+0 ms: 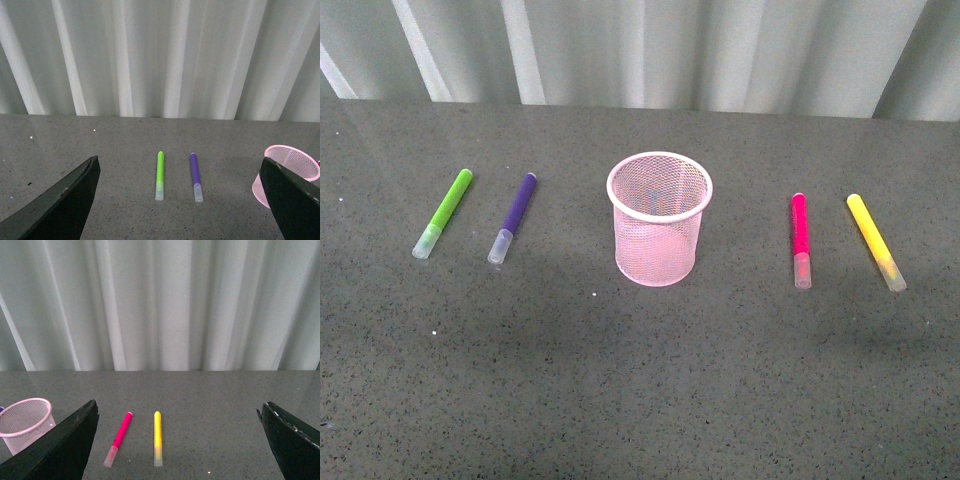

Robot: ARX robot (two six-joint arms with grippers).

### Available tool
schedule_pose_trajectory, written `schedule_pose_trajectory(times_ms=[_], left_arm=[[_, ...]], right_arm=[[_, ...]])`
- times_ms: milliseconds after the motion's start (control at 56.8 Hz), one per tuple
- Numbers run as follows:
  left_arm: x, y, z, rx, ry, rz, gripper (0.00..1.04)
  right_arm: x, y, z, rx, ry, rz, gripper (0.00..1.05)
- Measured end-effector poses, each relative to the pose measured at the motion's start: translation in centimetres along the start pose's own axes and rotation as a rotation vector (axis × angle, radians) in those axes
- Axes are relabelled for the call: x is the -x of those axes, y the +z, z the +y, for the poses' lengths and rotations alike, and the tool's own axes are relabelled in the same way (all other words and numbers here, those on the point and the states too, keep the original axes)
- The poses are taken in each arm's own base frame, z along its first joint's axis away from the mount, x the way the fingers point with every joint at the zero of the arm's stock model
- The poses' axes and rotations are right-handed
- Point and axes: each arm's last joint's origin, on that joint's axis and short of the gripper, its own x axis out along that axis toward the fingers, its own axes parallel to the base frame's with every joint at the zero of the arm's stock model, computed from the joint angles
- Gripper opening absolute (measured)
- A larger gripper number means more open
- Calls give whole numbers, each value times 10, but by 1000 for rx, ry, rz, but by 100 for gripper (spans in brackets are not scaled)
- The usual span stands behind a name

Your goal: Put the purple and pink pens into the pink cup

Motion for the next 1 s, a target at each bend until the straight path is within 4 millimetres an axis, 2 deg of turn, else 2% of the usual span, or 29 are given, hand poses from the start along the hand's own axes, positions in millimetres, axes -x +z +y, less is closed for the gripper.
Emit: schedule_pose_trajectory(times_ms=[282, 423, 511, 634, 740, 758, 828, 846, 916, 934, 952, 1004], left_arm=[[0, 0, 0, 2, -3, 3, 98], [-8, 2, -4, 86, -77, 402, 98], [-24, 14, -7, 86, -106, 425, 98], [-69, 51, -12, 51, -149, 322, 98], [-131, 81, -15, 35, -162, 297, 98], [-138, 81, -15, 36, -159, 305, 98], [-185, 83, -16, 49, -170, 404, 98], [-204, 80, -16, 47, -163, 450, 98], [-247, 72, -19, 49, -170, 552, 98], [-251, 71, -20, 51, -172, 567, 98], [-268, 67, -22, 43, -165, 605, 98], [-284, 62, -25, 40, -168, 642, 98]], right_arm=[[0, 0, 0, 0, 0, 0, 98], [0, 0, 0, 0, 2, 0, 98], [0, 0, 0, 0, 0, 0, 98], [0, 0, 0, 0, 0, 0, 98], [0, 0, 0, 0, 0, 0, 98], [0, 0, 0, 0, 0, 0, 98], [0, 0, 0, 0, 0, 0, 98], [0, 0, 0, 0, 0, 0, 98], [0, 0, 0, 0, 0, 0, 98], [0, 0, 0, 0, 0, 0, 98], [0, 0, 0, 0, 0, 0, 98], [0, 0, 0, 0, 0, 0, 98]])
